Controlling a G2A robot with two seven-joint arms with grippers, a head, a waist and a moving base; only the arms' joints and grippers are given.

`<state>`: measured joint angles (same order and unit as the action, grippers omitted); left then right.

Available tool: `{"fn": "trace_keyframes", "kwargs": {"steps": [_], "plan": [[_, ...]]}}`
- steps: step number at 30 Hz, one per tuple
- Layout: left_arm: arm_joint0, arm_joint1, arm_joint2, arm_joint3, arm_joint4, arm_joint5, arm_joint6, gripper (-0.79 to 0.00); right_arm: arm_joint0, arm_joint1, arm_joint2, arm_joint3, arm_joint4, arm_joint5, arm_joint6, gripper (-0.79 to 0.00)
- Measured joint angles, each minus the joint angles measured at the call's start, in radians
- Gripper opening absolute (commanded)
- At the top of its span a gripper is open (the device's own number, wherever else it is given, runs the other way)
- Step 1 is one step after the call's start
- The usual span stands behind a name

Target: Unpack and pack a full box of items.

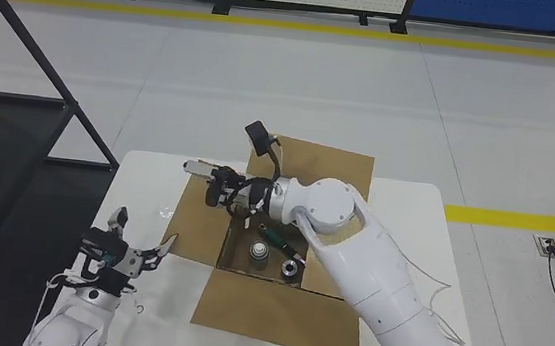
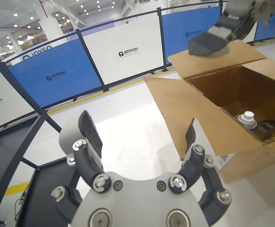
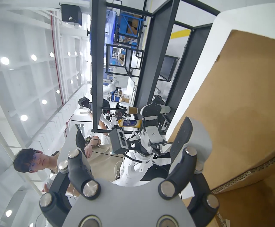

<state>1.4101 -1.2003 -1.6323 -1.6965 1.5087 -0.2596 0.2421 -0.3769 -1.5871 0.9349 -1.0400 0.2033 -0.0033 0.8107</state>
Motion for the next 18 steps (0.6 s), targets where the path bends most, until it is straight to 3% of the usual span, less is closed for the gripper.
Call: {"fn": "trace_keyframes", "kwargs": {"steps": [8,18], "plan": [[-0.016,0.002,0.028,0.048,0.081,0.025,0.0,0.0,-0.162,0.06,0.142,-0.25,-0.08,0.065,0.013,0.0],[-0.015,0.005,0.033,0.052,0.11,0.032,0.003,0.0,-0.233,0.086,0.2,-0.349,-0.102,0.095,0.029,0.0]]}}
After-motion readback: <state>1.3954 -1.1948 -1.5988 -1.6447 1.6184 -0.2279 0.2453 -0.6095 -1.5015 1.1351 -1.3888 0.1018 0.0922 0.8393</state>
